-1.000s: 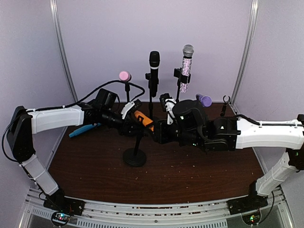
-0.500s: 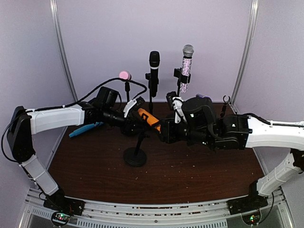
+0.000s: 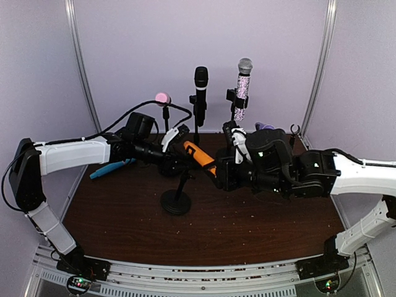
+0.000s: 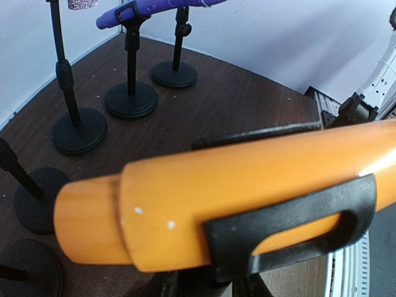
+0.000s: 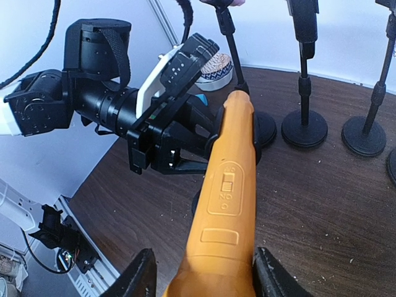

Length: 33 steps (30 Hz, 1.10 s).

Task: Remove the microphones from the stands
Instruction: Remove the microphone from the microphone stand, then pass from the right arm to the left

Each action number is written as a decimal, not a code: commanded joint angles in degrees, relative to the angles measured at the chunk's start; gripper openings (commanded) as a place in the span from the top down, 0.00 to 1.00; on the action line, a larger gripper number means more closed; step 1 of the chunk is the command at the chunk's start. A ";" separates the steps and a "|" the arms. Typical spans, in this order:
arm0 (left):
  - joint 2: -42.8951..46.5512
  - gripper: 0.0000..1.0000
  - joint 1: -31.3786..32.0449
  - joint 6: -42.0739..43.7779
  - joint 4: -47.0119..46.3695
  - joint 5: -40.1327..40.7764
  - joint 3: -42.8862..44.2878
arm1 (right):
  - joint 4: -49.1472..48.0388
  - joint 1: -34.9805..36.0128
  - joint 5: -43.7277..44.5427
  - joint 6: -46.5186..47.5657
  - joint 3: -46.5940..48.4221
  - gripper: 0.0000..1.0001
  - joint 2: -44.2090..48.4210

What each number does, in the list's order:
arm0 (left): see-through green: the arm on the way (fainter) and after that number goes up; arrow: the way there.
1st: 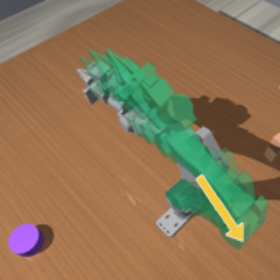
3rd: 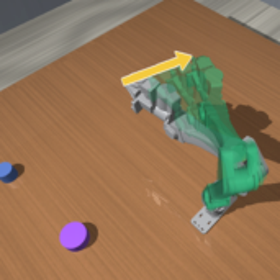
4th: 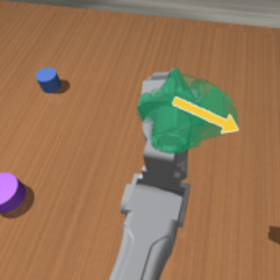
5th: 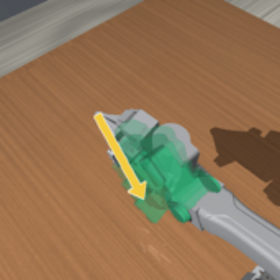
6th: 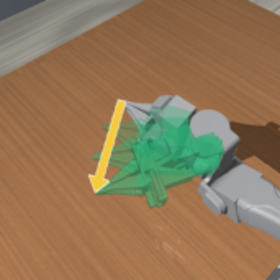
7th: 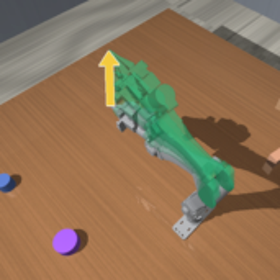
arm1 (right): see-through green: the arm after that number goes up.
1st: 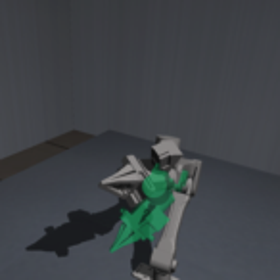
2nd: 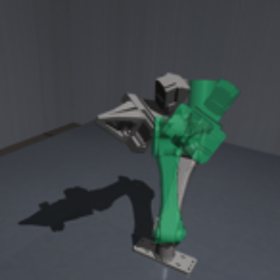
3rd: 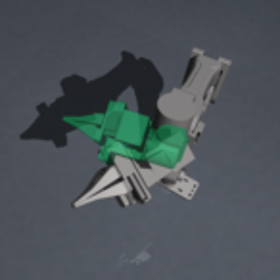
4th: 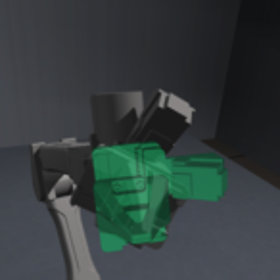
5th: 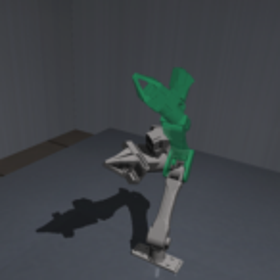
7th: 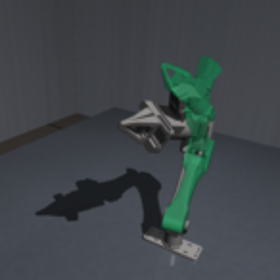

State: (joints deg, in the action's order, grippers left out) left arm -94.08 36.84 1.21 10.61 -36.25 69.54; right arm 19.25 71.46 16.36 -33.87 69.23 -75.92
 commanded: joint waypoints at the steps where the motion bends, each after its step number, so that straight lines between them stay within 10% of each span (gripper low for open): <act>1: -1.72 1.00 -10.07 -2.96 -3.61 19.35 -2.72 | 8.76 4.93 -6.18 0.11 0.51 1.00 6.82; 16: 2.52 1.00 -10.09 0.16 -4.50 10.26 -5.96 | 9.78 5.14 -3.20 -2.07 -5.04 1.00 20.23; 28: 14.28 0.07 -9.43 9.35 7.22 1.51 -13.66 | 7.13 4.68 -3.01 1.52 -2.62 1.00 14.50; 33: 21.47 0.02 -10.09 16.00 17.51 3.32 -15.57 | 5.89 4.59 -5.81 2.86 0.55 1.00 10.01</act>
State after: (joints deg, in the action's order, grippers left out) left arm -77.93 27.57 10.13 19.92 -33.23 55.09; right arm 28.01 76.40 12.43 -32.88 65.82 -64.01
